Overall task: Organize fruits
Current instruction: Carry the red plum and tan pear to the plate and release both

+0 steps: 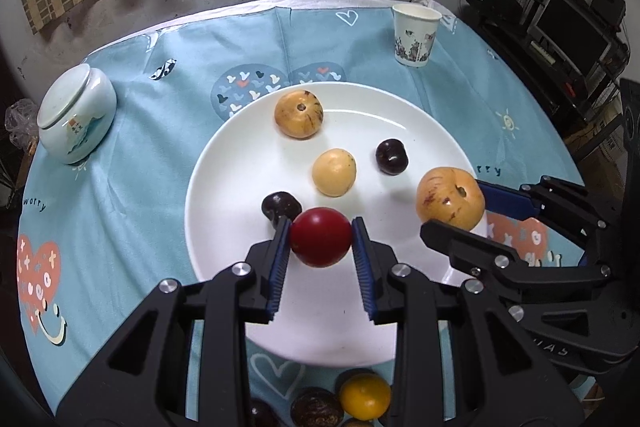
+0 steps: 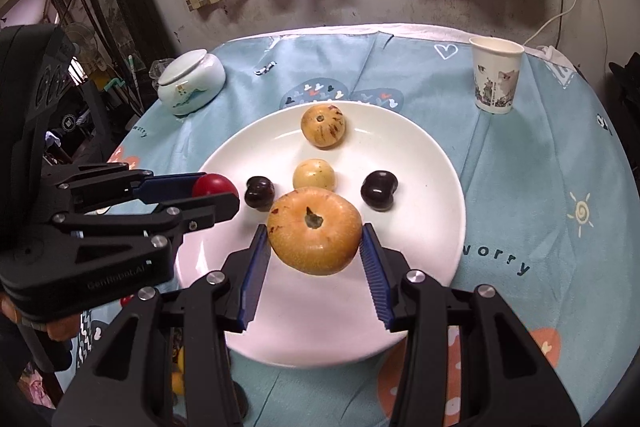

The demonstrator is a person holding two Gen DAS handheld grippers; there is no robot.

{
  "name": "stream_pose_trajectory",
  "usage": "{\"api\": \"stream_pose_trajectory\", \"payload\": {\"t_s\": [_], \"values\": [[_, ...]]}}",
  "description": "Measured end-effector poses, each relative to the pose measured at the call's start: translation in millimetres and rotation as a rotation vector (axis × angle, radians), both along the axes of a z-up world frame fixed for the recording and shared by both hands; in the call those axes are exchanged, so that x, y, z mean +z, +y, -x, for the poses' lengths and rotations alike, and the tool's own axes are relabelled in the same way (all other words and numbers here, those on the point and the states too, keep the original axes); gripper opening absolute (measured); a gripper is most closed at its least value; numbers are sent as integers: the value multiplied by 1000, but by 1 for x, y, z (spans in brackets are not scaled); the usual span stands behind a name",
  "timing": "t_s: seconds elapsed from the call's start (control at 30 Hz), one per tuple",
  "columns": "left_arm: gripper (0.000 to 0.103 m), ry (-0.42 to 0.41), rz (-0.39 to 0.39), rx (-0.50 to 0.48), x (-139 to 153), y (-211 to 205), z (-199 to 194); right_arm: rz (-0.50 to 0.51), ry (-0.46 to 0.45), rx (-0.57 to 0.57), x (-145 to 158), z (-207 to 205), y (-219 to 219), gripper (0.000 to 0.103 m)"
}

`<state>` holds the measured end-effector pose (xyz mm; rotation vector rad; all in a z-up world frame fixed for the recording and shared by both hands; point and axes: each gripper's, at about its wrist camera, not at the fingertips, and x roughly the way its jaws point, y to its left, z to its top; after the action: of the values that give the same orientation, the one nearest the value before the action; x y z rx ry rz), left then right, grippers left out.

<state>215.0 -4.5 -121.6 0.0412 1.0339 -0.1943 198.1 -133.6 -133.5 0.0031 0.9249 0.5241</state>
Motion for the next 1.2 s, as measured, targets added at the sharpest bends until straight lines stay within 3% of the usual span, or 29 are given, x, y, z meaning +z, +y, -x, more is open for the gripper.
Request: {"api": "stream_pose_trajectory", "payload": {"t_s": [0.1,0.5,0.6,0.63,0.73,1.03,1.2], "values": [[31,2,-37,3,-8,-5,-8,-6,18,-26,-7,-11,-1,46],[31,17,-63,20,-19,-3,-18,40,48,-25,-21,-26,3,46],[32,11,-68,26,-17,-3,-16,72,49,-32,-20,-25,4,52],[32,11,-67,26,-16,-3,-15,70,41,-38,-16,-24,3,64],[46,-12,-71,44,-7,1,-12,70,4,-45,-5,-19,0,65],[58,-71,-69,39,26,0,12,89,-34,-36,23,17,-8,65],[74,-106,-73,52,47,2,38,88,-37,-45,30,54,-18,65]]}}
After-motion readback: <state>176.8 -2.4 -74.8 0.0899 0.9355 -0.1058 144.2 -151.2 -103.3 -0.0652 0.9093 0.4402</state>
